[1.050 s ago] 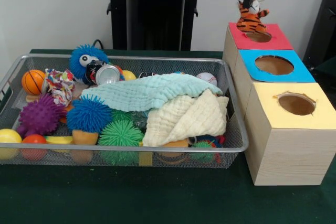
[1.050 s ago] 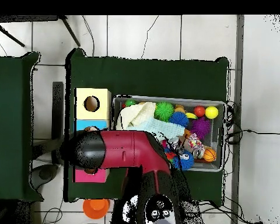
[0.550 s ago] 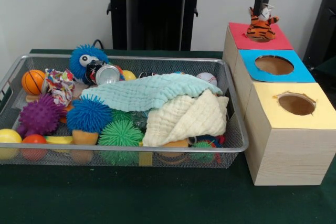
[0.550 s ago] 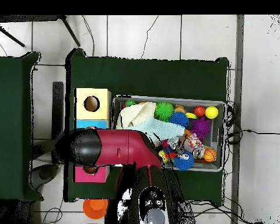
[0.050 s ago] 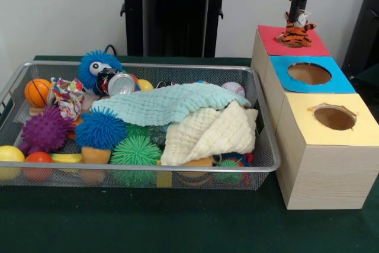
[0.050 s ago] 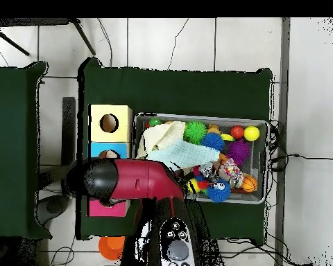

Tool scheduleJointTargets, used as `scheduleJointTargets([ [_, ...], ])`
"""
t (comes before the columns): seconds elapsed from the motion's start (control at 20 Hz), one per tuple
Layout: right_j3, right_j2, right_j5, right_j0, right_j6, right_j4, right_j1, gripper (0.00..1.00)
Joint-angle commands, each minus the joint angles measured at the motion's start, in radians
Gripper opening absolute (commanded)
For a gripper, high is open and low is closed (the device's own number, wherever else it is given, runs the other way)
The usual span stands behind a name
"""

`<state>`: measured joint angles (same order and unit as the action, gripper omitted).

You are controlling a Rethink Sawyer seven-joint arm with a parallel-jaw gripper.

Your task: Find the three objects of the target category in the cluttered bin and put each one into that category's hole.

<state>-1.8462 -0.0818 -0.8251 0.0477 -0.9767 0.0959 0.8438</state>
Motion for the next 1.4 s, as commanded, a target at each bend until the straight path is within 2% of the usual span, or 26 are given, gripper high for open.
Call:
scheduleJointTargets([
  [0.05,-0.098,0.001,0.041,-0.005,-0.297,0.049,-0.069,0.0],
  [0.8,-0.139,-0.009,0.077,-0.014,-0.296,0.085,-0.105,0.0],
  [1.4,-0.175,-0.043,0.135,-0.013,-0.27,0.15,-0.124,0.0],
])
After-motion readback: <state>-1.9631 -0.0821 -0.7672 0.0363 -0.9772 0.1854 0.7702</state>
